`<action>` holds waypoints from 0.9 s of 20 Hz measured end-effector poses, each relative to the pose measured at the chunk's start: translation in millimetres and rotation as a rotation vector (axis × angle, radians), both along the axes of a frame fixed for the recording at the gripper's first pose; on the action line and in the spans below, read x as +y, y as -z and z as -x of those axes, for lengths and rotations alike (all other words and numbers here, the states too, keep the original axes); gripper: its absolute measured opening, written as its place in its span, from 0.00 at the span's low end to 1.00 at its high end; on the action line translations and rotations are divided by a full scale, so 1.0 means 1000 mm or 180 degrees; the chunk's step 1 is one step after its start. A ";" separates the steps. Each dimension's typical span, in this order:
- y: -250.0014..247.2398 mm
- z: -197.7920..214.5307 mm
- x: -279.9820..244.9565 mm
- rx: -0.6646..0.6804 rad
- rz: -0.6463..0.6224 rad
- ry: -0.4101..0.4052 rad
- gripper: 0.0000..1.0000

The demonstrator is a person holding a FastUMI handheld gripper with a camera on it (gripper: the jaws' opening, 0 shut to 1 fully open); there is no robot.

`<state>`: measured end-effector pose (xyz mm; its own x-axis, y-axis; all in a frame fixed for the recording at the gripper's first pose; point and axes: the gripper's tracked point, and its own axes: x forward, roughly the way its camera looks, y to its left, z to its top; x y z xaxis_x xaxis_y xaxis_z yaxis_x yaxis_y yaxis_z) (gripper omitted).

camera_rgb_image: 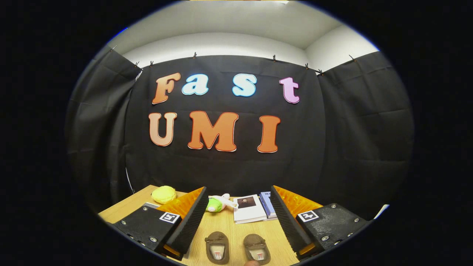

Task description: Open the storage box then place both shoes into the box .Put the left shoe in first, then the right shoe, with the right side of both shoes facing outward in a uniform manner.

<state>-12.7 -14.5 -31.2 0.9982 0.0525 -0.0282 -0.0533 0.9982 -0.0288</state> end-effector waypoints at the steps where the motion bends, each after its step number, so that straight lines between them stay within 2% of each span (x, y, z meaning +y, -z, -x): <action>1: 0.002 0.000 -0.001 0.0009 0.0002 0.0005 1.00; 18: 0.017 -0.005 0.000 0.0091 0.0006 -0.0020 1.00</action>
